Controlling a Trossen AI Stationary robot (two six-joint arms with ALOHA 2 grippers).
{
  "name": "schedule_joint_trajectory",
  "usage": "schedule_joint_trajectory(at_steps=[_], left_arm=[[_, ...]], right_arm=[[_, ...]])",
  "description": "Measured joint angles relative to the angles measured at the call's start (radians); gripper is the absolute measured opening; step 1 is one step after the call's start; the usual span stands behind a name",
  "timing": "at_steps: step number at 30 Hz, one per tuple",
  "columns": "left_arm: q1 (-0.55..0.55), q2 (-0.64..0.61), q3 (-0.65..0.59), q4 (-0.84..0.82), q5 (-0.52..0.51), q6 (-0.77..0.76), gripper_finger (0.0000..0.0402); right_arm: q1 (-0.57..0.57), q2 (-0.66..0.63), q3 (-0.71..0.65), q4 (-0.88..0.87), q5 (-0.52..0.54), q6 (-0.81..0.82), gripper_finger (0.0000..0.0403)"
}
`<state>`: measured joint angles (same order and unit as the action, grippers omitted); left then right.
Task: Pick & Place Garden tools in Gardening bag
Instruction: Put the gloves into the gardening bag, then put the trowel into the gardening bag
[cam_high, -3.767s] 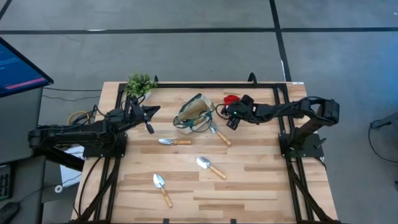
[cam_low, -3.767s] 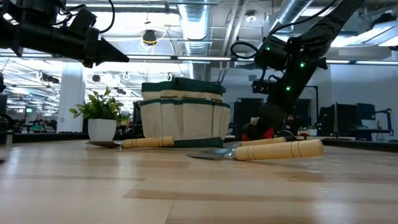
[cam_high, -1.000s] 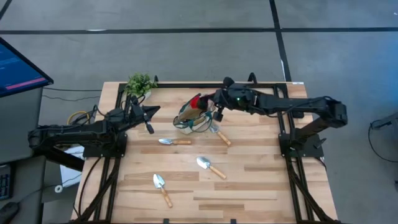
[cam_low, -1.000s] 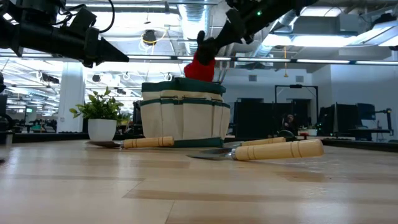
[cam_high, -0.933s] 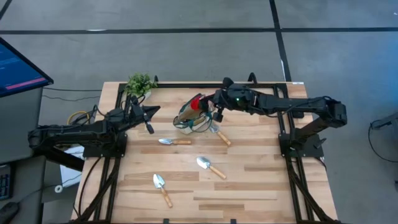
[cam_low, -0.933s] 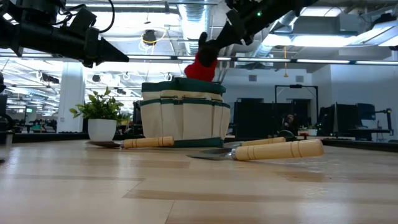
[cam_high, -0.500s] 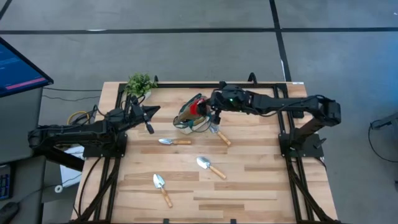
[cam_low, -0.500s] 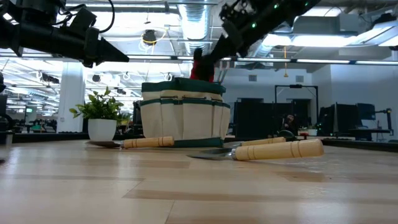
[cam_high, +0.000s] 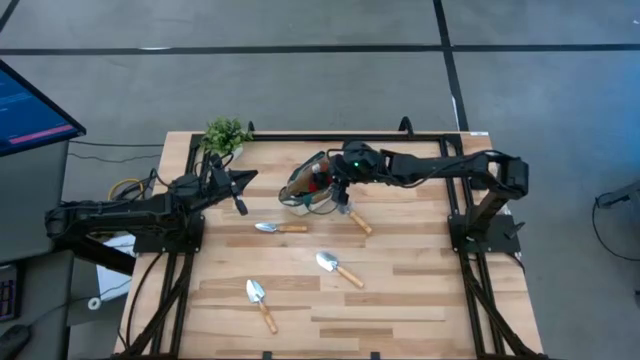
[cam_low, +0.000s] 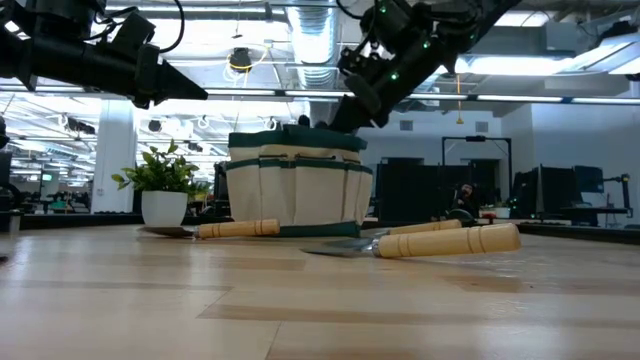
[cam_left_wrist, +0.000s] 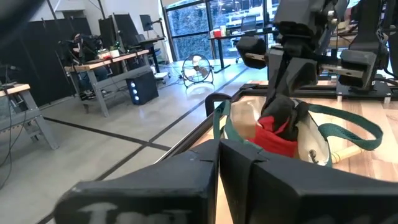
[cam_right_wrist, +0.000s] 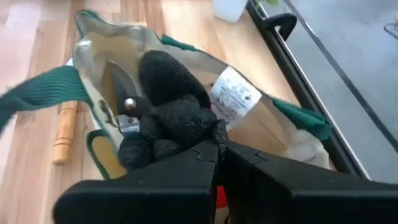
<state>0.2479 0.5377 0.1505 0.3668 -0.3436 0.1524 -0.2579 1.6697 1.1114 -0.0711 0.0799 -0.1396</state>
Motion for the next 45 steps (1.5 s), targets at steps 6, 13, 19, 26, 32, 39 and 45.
schedule_joint_trajectory(at_steps=[6, 13, 19, 26, 32, 39, 45], left_arm=[[0.000, 0.000, 0.000, 0.000, 0.000, 0.000, 0.0002], [0.000, 0.000, 0.000, 0.000, 0.000, 0.000, 0.0002], [0.000, 0.000, 0.000, 0.000, 0.000, 0.000, 0.0002], [0.000, 0.000, 0.000, 0.000, 0.000, -0.001, 0.0002], [0.000, 0.000, 0.000, 0.000, 0.000, 0.000, 0.0002], [0.000, 0.000, 0.000, 0.000, 0.000, 0.000, 0.0002], [0.000, 0.000, 0.000, 0.000, 0.000, 0.000, 0.0002]], right_arm=[[-0.001, -0.051, 0.000, 0.032, 0.002, -0.001, 0.0044], [0.000, -0.124, 0.000, -0.011, -0.006, -0.012, 0.0111], [0.003, -0.138, 0.000, -0.039, -0.001, -0.002, 0.0178], [-0.002, -0.234, 0.001, -0.217, 0.101, 0.009, 0.0161], [0.001, -0.330, 0.000, -0.408, 0.132, 0.046, 0.0034], [0.023, -0.419, -0.058, -0.429, 0.134, 0.053, 0.0006], [0.022, -0.515, -0.191, -0.257, 0.100, 0.049, 0.0001]])
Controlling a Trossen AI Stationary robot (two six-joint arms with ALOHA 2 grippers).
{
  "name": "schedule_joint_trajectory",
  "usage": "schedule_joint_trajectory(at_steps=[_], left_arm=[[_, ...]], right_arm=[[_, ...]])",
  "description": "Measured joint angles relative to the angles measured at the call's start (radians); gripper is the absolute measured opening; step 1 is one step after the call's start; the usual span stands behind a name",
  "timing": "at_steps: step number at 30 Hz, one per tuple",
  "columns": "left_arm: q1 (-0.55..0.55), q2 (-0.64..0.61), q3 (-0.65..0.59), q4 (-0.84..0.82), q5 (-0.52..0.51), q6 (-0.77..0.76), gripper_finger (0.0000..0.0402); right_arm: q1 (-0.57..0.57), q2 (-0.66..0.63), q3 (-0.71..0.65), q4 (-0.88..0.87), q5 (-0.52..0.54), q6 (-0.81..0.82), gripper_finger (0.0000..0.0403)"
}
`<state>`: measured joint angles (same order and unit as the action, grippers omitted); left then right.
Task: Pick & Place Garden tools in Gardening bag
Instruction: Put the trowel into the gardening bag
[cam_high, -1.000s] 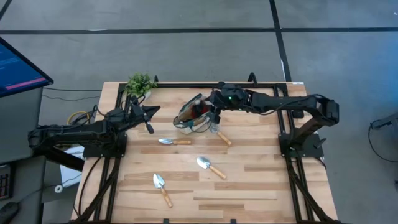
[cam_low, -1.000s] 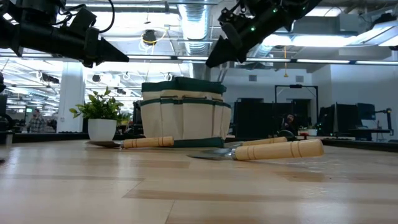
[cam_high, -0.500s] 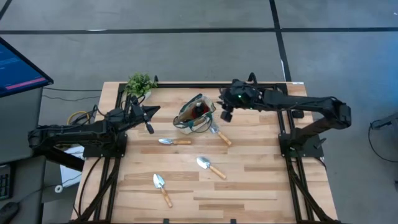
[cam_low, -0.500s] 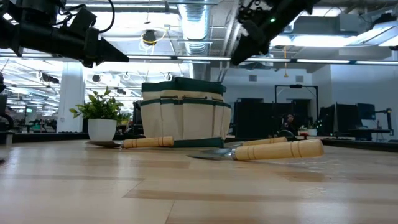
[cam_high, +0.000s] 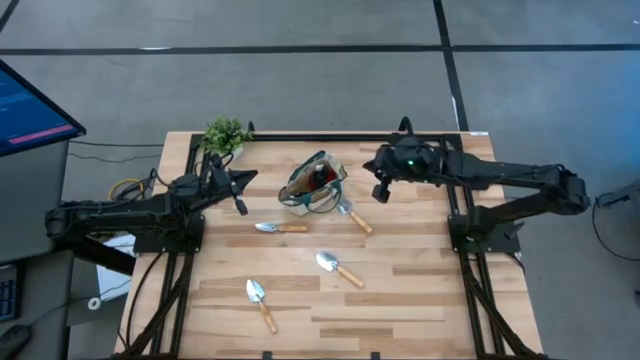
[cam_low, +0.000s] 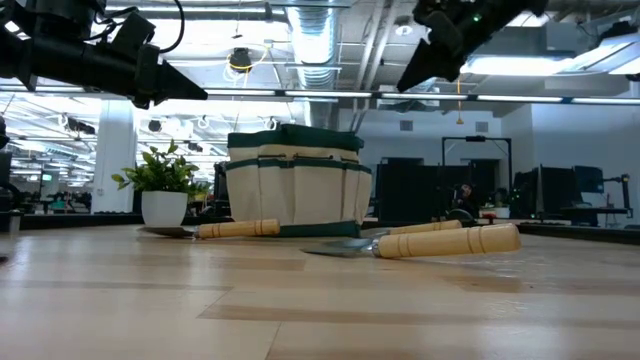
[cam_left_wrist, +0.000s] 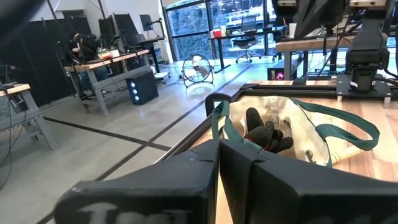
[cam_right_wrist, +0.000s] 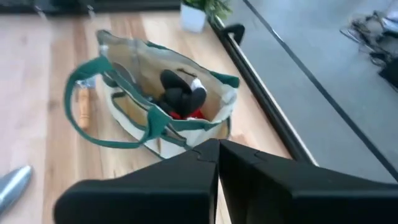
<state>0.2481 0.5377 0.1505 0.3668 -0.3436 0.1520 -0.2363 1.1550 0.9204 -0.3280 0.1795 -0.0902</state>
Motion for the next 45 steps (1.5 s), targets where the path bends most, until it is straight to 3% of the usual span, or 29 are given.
schedule_joint_trajectory(at_steps=[6, 20, 27, 34, 45], left_arm=[[0.000, 0.000, 0.000, 0.000, 0.000, -0.002, 0.0002], [0.000, 0.000, 0.000, 0.000, 0.018, -0.001, 0.0002], [0.000, 0.000, 0.000, 0.000, 0.018, 0.000, 0.0002], [0.000, 0.000, 0.000, 0.000, 0.019, 0.000, 0.0002], [0.000, 0.000, 0.000, 0.000, 0.019, -0.002, 0.0002]], right_arm=[[-0.002, -0.076, -0.154, 0.172, -0.025, 0.023, 0.0001], [0.035, -0.121, -0.344, 0.324, -0.013, 0.198, 0.0000], [0.127, -0.121, -0.412, 0.316, 0.059, 0.352, 0.0000], [0.204, -0.121, -0.444, 0.298, 0.065, 0.498, 0.0000], [0.178, -0.061, -0.460, 0.224, 0.036, 0.708, 0.0000]])
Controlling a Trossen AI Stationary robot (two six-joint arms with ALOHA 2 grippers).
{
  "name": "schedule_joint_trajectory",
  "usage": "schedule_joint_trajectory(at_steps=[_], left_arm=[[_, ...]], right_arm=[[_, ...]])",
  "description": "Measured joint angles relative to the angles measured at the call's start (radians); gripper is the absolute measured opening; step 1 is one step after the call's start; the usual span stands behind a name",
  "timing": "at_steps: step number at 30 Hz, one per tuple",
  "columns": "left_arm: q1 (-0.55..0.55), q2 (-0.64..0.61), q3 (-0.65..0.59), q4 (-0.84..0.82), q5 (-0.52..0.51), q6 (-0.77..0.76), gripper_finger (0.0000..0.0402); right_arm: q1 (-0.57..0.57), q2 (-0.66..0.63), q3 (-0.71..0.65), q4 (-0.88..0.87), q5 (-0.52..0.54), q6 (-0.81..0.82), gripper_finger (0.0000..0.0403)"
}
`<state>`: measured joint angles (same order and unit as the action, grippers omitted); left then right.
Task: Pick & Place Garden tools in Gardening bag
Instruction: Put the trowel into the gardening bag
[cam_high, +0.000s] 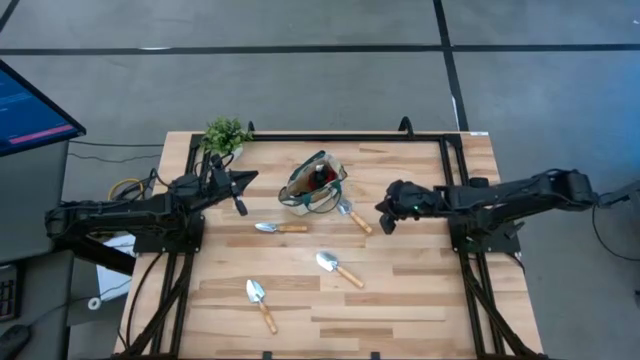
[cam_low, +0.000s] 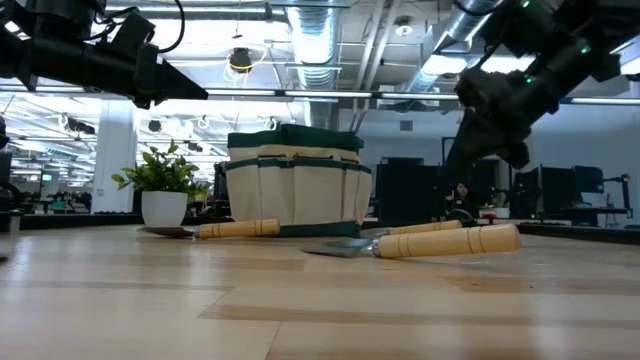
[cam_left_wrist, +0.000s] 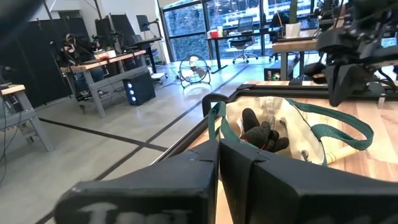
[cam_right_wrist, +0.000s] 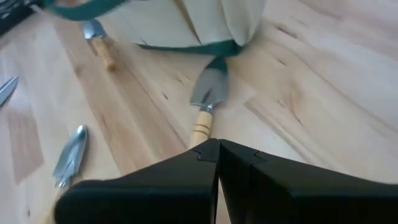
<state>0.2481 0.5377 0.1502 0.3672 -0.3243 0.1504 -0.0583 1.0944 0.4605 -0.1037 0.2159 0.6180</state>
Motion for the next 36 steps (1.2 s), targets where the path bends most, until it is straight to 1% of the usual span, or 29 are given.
schedule_joint_trajectory(at_steps=[4, 8, 14, 19, 24, 32, 36], left_arm=[[0.000, 0.000, 0.000, 0.000, 0.021, -0.001, 0.0002], [0.000, 0.000, 0.000, 0.000, 0.045, -0.001, 0.0002], [0.000, 0.000, 0.000, 0.000, 0.045, -0.009, 0.0002], [0.000, 0.000, 0.000, 0.000, 0.045, -0.028, 0.0002], [0.000, 0.000, 0.000, 0.000, 0.045, -0.028, 0.0002], [0.000, 0.000, 0.000, 0.000, 0.045, -0.028, 0.0002], [0.000, 0.000, 0.000, 0.000, 0.045, -0.028, 0.0002]], right_arm=[[-0.054, 0.072, 0.000, 0.093, -0.093, 0.026, 0.0000], [-0.107, 0.167, 0.004, 0.210, -0.155, -0.028, 0.0000], [-0.205, 0.308, 0.032, 0.280, -0.301, -0.050, 0.0000], [-0.265, 0.408, 0.093, 0.288, -0.360, -0.109, 0.0000], [-0.313, 0.493, 0.170, 0.283, -0.453, -0.154, 0.0000], [-0.364, 0.604, 0.272, 0.162, -0.502, -0.168, 0.0002], [-0.371, 0.634, 0.306, 0.139, -0.508, -0.208, 0.0023]])
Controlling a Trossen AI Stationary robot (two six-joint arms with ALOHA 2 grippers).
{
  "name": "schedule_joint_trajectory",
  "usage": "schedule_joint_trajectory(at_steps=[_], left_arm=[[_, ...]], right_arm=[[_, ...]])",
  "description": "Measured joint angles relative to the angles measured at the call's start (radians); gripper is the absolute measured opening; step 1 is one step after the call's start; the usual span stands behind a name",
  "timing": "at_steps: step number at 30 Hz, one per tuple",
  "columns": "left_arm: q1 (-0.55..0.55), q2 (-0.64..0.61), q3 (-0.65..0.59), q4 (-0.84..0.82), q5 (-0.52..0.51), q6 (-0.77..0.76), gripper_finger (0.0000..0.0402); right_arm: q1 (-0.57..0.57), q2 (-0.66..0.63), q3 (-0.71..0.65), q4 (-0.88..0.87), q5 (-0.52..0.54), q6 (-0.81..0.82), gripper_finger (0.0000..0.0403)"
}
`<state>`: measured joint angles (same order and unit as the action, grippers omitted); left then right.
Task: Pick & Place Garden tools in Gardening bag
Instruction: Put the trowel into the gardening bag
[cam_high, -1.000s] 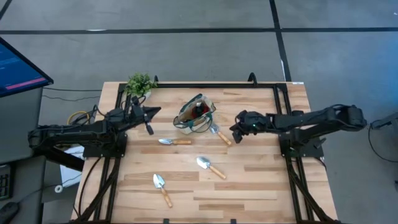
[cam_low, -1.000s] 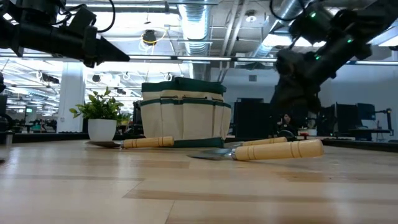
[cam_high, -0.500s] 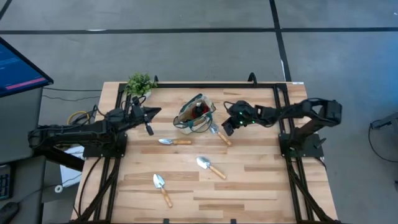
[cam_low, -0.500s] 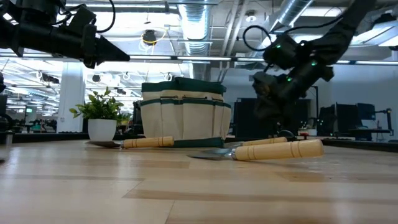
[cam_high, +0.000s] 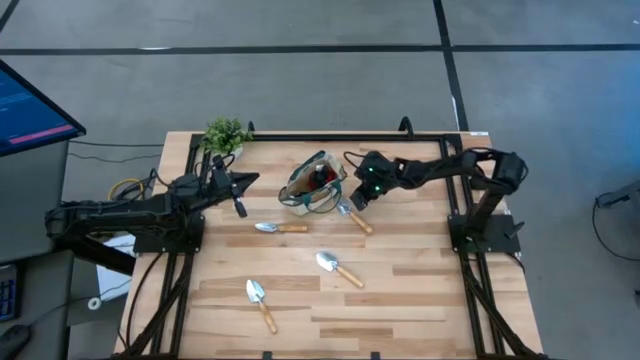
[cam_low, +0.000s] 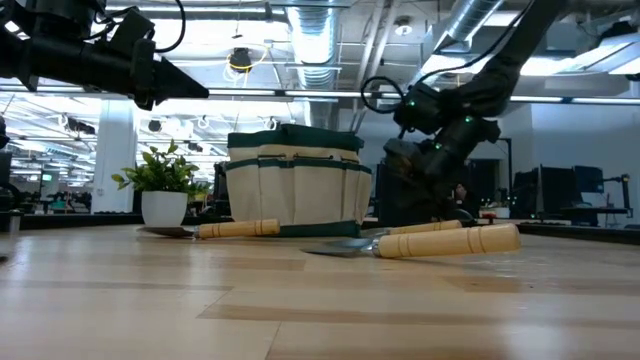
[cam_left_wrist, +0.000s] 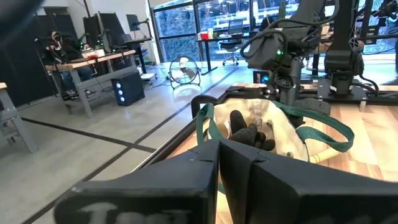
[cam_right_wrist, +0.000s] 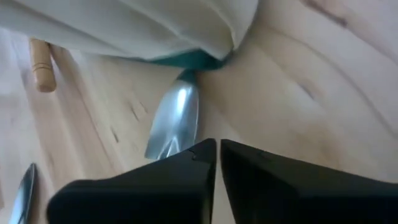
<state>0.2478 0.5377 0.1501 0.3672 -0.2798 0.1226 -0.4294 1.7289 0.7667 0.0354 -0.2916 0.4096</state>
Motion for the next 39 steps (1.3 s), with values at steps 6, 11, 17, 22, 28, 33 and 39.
schedule_joint_trajectory(at_steps=[6, 11, 17, 22, 28, 33, 39], left_arm=[[0.000, 0.000, 0.000, 0.000, 0.000, 0.000, 0.0002], [0.000, 0.000, 0.000, 0.000, 0.000, 0.000, 0.0002], [0.000, 0.000, 0.000, 0.000, 0.000, 0.000, 0.0002], [0.000, 0.000, 0.000, 0.000, 0.000, 0.000, 0.0002], [0.000, 0.000, 0.000, 0.000, 0.000, -0.001, 0.0002], [0.000, 0.000, 0.000, -0.001, 0.000, -0.001, 0.0002], [0.000, 0.000, 0.000, 0.000, 0.000, -0.001, 0.0002]], right_arm=[[0.001, 0.011, 0.045, -0.032, -0.073, -0.028, 0.0082], [-0.008, 0.011, 0.049, -0.045, -0.092, -0.028, 0.0122], [-0.009, 0.011, 0.049, -0.066, -0.078, -0.028, 0.0141], [-0.002, 0.045, 0.049, -0.048, -0.078, -0.044, 0.0137], [0.004, 0.120, 0.054, 0.029, -0.137, -0.036, 0.0121], [0.009, 0.136, 0.051, 0.113, -0.178, -0.026, 0.0103], [0.010, 0.137, 0.050, 0.102, -0.175, -0.028, 0.0046]])
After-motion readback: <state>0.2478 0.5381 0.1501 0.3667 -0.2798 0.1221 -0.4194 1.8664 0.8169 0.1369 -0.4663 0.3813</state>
